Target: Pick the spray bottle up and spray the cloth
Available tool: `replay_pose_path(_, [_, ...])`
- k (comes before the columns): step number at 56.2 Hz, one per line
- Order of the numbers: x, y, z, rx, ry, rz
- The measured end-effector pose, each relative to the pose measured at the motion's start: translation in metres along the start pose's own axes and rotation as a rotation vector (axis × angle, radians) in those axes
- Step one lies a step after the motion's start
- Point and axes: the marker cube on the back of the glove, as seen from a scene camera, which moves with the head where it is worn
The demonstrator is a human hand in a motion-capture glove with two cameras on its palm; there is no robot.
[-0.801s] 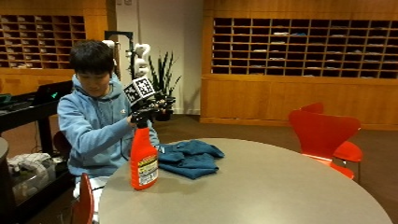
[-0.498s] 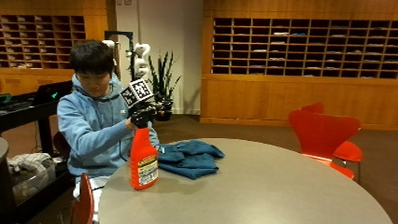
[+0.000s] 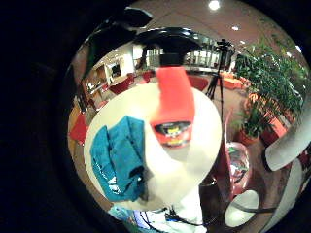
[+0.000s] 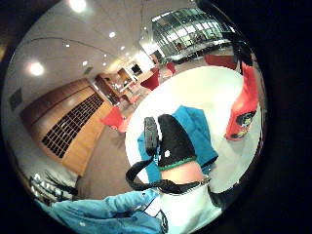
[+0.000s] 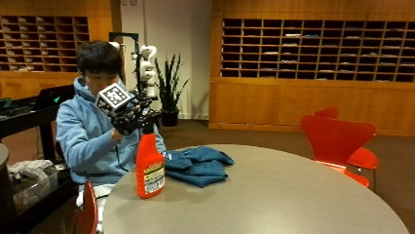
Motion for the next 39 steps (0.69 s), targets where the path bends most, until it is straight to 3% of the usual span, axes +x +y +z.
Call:
replay_pose_path(25, [0.094, -0.028, -0.018, 0.054, -0.268, 0.05])
replay_pose_path(39, [0.131, -0.039, -0.002, -0.02, -0.372, 0.098])
